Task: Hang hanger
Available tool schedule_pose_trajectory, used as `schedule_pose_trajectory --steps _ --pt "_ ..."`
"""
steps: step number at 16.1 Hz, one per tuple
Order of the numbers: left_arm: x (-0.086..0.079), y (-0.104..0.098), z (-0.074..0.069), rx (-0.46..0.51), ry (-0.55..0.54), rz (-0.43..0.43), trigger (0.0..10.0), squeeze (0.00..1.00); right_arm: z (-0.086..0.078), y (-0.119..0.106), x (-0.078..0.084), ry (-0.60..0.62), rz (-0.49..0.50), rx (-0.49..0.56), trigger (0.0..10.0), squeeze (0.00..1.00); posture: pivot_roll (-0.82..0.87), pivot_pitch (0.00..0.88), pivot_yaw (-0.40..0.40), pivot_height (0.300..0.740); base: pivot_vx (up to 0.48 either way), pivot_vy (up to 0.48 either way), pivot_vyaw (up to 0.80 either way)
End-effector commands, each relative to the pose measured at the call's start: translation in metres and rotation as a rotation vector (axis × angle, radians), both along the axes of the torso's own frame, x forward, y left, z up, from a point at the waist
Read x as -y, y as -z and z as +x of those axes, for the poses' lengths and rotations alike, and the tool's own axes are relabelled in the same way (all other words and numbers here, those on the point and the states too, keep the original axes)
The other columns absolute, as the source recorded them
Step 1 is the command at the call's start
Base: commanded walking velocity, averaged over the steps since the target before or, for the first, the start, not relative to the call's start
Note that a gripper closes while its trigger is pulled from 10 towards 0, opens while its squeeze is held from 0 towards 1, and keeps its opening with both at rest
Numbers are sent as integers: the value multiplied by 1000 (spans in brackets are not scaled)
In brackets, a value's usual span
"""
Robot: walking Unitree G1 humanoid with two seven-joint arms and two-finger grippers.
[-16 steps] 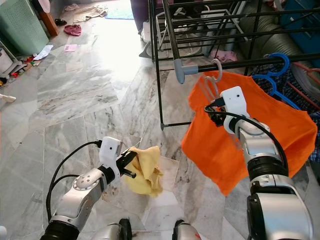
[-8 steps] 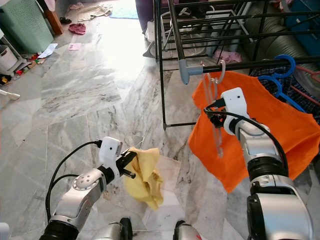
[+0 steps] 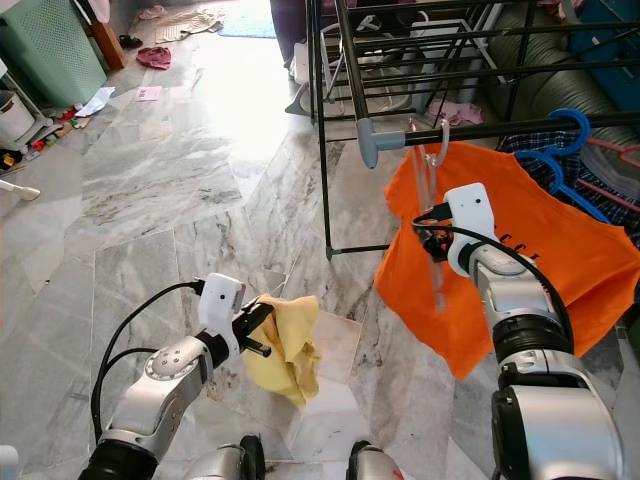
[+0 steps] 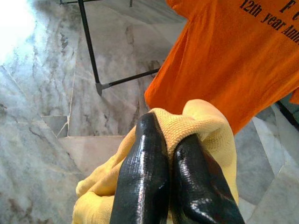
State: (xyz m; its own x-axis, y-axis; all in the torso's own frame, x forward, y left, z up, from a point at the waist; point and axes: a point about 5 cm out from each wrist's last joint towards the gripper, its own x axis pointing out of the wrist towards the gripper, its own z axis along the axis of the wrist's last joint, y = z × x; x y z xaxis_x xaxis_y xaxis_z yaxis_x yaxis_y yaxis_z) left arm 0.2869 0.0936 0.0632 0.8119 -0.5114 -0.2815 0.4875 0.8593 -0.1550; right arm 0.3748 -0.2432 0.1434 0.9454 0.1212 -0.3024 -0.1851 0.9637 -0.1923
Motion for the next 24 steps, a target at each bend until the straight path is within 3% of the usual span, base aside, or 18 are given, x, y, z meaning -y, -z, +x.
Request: schedule_pose_trajectory --steps 1,2,3,4,7,8,9,11,16,17,18,19,20,21,22,24 --pt "-1 0 1 1 6 12 10000 0 0 0 -1 2 11 -2 1098 0 -39 190 72 740 0 0 0" --pt "-1 -1 1 1 6 12 10000 0 0 0 -1 5 5 -4 5686 0 -39 189 73 740 0 0 0" --pt "-1 -1 1 2 7 13 10000 0 0 0 0 14 -15 2 8392 0 -38 188 74 740 0 0 0" --pt "-1 -1 1 2 7 14 10000 0 1 0 0 22 -23 10 10000 0 -39 187 75 740 0 0 0" --pt "-1 -1 2 -1 9 15 10000 0 1 2 -5 18 -25 15 10000 0 -41 187 77 740 0 0 0" --pt "0 0 2 -2 11 16 10000 0 1 2 -7 17 -27 15 8196 0 -42 183 76 740 0 0 0" --pt "0 0 2 -2 10 16 10000 0 2 2 -8 15 -21 17 3843 0 -42 183 76 740 0 0 0" --pt "0 0 2 -1 11 19 10000 0 3 2 -10 20 -19 8 0 0 -42 183 76 740 0 0 0" --pt "-2 0 3 -4 6 27 10000 0 2 7 -10 52 -21 -12 314 0 -37 176 78 740 0 0 0" --pt "-2 1 3 -6 6 29 10000 0 1 8 -7 65 -45 -15 2118 0 -39 177 80 740 0 0 0" --pt "-1 1 4 -6 9 33 10000 0 0 8 -5 65 -47 -13 6627 0 -41 177 81 740 0 0 0" --pt "-1 1 4 -9 11 37 10000 0 -1 7 -3 63 -52 -9 6941 0 -42 177 82 740 0 0 0" --pt "0 1 4 -9 14 38 10000 0 -2 7 -2 59 -51 -7 9059 0 -43 176 85 740 0 0 0" --pt "0 1 4 -10 16 39 10000 0 -3 8 0 53 -48 -5 10000 286 -44 176 86 740 0 0 0" --pt "0 2 4 -13 18 40 10000 0 -5 9 1 47 -46 -1 10000 1000 -44 176 86 740 0 0 0" --pt "0 2 5 -14 21 43 10000 0 -8 11 1 33 -46 -4 10000 1000 -44 176 86 740 0 0 0"
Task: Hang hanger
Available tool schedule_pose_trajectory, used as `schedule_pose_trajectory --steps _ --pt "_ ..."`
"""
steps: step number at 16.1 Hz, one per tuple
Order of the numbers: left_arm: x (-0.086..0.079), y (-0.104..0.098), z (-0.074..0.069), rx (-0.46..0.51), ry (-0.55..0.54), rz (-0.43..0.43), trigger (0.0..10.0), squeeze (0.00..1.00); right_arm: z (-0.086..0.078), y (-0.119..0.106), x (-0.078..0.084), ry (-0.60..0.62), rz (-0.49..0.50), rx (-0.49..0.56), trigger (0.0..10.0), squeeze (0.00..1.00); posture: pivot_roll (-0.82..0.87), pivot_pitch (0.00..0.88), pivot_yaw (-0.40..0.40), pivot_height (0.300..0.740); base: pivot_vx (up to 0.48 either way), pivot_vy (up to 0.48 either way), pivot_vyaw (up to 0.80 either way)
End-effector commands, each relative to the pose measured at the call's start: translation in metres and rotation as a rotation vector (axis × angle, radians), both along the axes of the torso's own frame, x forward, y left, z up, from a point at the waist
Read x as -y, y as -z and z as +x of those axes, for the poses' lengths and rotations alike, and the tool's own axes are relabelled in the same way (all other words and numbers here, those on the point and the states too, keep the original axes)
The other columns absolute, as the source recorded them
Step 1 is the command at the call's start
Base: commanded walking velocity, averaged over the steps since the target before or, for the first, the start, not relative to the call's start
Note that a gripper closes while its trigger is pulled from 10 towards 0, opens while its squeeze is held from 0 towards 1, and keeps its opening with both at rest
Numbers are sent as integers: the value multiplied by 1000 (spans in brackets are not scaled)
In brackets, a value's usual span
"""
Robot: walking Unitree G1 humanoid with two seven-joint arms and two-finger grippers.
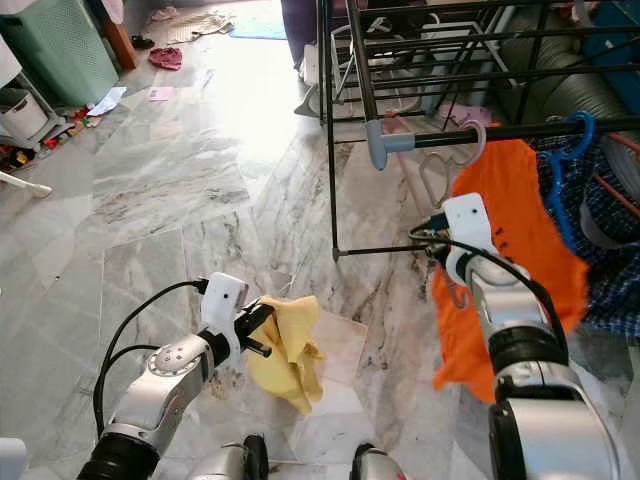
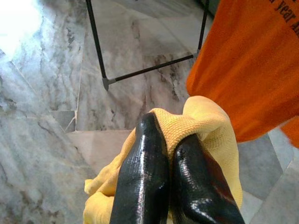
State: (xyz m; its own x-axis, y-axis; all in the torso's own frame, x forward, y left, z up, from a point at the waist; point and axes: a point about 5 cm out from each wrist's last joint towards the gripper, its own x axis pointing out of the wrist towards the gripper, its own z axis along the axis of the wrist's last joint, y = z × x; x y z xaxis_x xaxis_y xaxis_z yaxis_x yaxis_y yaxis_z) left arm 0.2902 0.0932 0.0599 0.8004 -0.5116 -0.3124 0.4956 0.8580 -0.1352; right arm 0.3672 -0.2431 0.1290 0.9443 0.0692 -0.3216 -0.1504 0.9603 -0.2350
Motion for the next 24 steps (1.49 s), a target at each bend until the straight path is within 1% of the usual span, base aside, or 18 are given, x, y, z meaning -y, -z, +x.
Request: schedule_pose_trajectory --steps 1,4,5,6,7,8,9,15,18,19,20,21,22,23,24 --pt "0 -2 1 3 11 11 10000 0 -2 -3 2 -14 -3 11 10000 1000 -51 174 93 740 0 0 0" --pt "1 -1 2 -1 19 18 10000 0 -6 0 7 -13 -30 7 10000 1000 -54 173 94 740 0 0 0" --pt "1 0 2 -3 19 20 10000 0 -7 0 9 -5 -34 5 10000 749 -56 173 95 740 0 0 0" --pt "1 0 2 -4 20 21 10000 0 -7 -1 10 1 -38 7 10000 24 -57 171 95 740 0 0 0" --pt "2 0 3 -5 25 23 10000 0 -5 -5 15 37 -39 15 10000 0 -60 168 95 740 0 0 0" --pt "3 0 3 -7 29 25 10000 0 -4 -8 18 60 -37 16 980 0 -61 167 94 740 0 0 0" --pt "3 0 3 -7 29 25 10000 0 -4 -9 18 62 -37 14 0 0 -61 166 93 740 0 0 0" --pt "5 2 3 -17 31 31 10000 0 -3 -10 19 92 -89 4 0 0 -67 167 92 740 0 0 0" --pt "6 4 3 -24 38 36 10000 0 -5 -9 25 100 -105 -4 118 0 -77 169 96 740 0 0 0" --pt "7 4 3 -26 41 36 10000 0 -5 -12 26 95 -126 0 1020 0 -80 169 97 740 0 0 0" --pt "8 5 3 -29 47 38 10000 0 -4 -14 26 90 -125 8 3647 0 -85 168 97 740 0 0 0" --pt "9 5 3 -31 48 38 10000 0 -4 -14 25 85 -129 13 10000 0 -86 167 97 740 0 0 0" --pt "9 5 3 -31 49 41 10000 0 -5 -14 21 62 -124 16 8431 0 -86 166 97 740 0 0 0" --pt "10 6 3 -31 51 42 10000 0 -6 -12 17 27 -116 17 7294 0 -88 167 95 740 0 0 0" --pt "10 6 3 -32 51 44 10000 0 -7 -10 16 21 -122 12 9725 0 -90 167 96 740 0 0 0"
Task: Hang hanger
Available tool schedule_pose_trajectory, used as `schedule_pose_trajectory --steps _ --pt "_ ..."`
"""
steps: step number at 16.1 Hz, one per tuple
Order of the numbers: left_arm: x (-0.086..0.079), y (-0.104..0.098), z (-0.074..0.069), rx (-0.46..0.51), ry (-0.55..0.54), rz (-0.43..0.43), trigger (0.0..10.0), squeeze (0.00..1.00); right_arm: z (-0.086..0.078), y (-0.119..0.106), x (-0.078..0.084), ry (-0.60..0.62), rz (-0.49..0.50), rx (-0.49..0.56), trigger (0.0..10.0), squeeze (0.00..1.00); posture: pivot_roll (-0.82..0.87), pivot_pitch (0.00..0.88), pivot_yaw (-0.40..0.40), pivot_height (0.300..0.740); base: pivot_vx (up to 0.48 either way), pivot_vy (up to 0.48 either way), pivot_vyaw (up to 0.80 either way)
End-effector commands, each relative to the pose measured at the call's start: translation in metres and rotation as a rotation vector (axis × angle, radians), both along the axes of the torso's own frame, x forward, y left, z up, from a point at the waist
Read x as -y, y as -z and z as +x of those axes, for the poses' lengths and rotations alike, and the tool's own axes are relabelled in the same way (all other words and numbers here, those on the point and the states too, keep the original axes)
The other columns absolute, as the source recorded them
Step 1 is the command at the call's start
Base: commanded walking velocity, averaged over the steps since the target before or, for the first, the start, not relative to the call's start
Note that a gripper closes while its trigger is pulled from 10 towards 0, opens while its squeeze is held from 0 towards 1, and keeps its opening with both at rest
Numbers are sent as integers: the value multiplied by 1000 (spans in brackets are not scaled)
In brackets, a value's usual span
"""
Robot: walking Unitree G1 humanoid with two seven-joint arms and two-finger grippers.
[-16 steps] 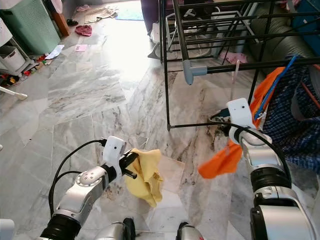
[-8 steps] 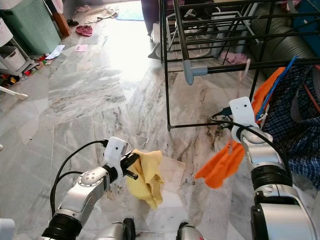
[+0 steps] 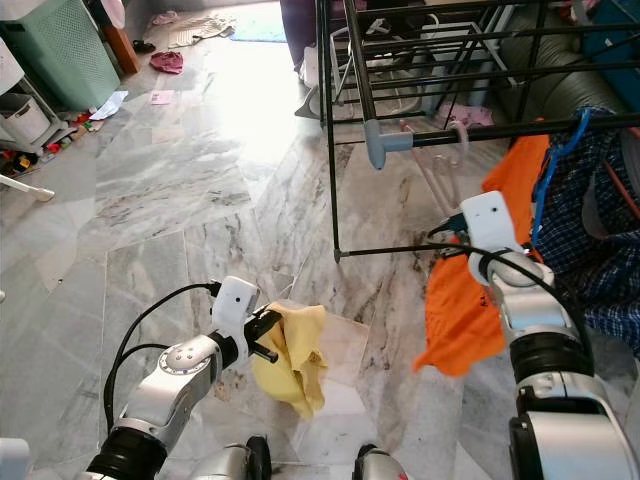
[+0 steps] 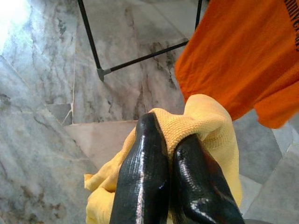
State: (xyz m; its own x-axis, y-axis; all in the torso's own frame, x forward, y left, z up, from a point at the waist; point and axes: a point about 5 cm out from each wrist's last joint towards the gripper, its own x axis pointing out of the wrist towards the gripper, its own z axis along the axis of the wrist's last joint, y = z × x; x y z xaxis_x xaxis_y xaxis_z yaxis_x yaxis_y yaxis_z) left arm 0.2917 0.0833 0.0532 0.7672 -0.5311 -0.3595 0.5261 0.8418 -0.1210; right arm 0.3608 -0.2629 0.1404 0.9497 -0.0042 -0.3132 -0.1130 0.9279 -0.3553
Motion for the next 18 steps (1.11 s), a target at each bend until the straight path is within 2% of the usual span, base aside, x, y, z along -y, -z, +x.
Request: schedule_pose_trajectory --steps 1,8,9,12,13,14,15,18 --pt "0 0 2 -2 7 10 10000 0 -2 4 -4 -27 0 -11 10000 0 -91 167 97 740 0 0 0" --pt "2 5 2 -25 22 39 10000 0 -8 4 9 -15 -95 -33 10000 0 -106 167 101 740 0 0 0" --pt "2 5 2 -25 22 39 10000 0 -8 5 10 -17 -95 -39 10000 1000 -106 167 101 740 0 0 0" --pt "2 5 3 -27 17 41 10000 0 -7 4 11 -11 -117 -41 10000 1000 -106 167 101 740 0 0 0" --pt "2 5 3 -27 17 42 10000 0 -6 4 12 -11 -119 -44 10000 522 -100 166 99 740 0 0 0" --pt "2 5 3 -28 17 42 10000 0 -5 4 12 -11 -121 -46 10000 106 -100 166 99 740 0 0 0" --pt "2 5 3 -28 18 43 10000 0 -3 3 13 -9 -126 -49 10000 0 -101 164 100 740 0 0 0" --pt "2 6 2 -31 22 46 10000 0 2 -3 14 -18 -149 -51 10000 0 -101 163 100 740 0 0 0"
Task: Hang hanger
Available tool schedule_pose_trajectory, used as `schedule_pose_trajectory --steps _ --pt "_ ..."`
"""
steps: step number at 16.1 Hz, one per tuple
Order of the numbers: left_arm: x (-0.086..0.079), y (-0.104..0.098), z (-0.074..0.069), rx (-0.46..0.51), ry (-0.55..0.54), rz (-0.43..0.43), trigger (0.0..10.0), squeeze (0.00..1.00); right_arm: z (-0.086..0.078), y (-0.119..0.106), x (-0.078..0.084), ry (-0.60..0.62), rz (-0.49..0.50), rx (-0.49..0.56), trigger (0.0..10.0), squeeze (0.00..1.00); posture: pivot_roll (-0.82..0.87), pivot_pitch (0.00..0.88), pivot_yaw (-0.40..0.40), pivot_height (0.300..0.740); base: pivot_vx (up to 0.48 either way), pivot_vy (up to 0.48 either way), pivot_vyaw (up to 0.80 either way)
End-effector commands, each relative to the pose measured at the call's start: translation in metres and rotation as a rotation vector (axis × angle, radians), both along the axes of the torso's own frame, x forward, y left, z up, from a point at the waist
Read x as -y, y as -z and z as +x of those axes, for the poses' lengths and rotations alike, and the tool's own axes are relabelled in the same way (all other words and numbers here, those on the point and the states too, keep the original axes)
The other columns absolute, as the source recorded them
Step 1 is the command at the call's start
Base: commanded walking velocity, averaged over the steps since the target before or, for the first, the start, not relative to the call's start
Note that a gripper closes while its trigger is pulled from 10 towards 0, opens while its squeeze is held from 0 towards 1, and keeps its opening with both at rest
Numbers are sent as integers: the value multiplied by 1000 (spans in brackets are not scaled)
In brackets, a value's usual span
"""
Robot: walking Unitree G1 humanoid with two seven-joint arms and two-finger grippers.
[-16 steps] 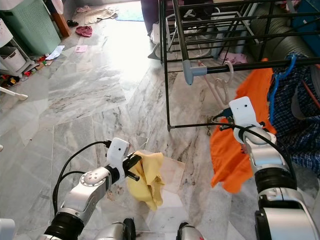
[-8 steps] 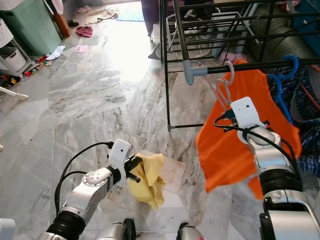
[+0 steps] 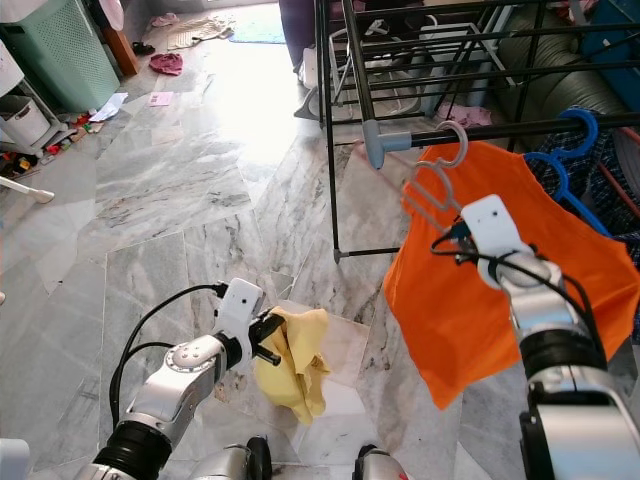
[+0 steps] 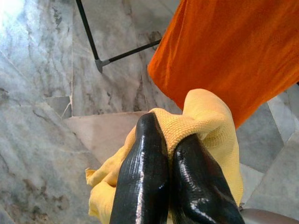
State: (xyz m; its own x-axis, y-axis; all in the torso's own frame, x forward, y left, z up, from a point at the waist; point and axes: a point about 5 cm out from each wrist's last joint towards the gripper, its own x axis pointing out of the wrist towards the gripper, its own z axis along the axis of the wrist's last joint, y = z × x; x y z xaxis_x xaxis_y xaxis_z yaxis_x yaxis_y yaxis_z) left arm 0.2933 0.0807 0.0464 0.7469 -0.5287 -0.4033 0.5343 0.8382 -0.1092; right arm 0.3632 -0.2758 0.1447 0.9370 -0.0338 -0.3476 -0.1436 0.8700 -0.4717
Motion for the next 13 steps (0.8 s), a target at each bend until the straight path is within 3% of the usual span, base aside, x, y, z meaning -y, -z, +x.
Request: schedule_pose_trajectory --steps 1,8,9,10,13 --pt "-1 0 1 1 7 12 10000 0 1 -1 1 -11 -23 -11 10000 0 -101 163 100 740 0 0 0" --pt "-1 2 -1 -6 -5 11 10000 0 8 -11 3 -49 -68 -35 10000 0 -95 165 86 740 0 0 0" --pt "-1 2 -1 -7 -5 11 10000 0 9 -12 4 -38 -64 -40 8078 0 -96 165 85 740 0 0 0" --pt "-1 3 -2 -9 -2 12 10000 0 10 -13 3 -43 -58 -51 0 0 -98 166 83 740 0 0 0" --pt "-1 4 -2 -14 -1 15 10000 0 14 -16 -3 -68 -58 -54 0 0 -99 168 84 740 0 0 0"
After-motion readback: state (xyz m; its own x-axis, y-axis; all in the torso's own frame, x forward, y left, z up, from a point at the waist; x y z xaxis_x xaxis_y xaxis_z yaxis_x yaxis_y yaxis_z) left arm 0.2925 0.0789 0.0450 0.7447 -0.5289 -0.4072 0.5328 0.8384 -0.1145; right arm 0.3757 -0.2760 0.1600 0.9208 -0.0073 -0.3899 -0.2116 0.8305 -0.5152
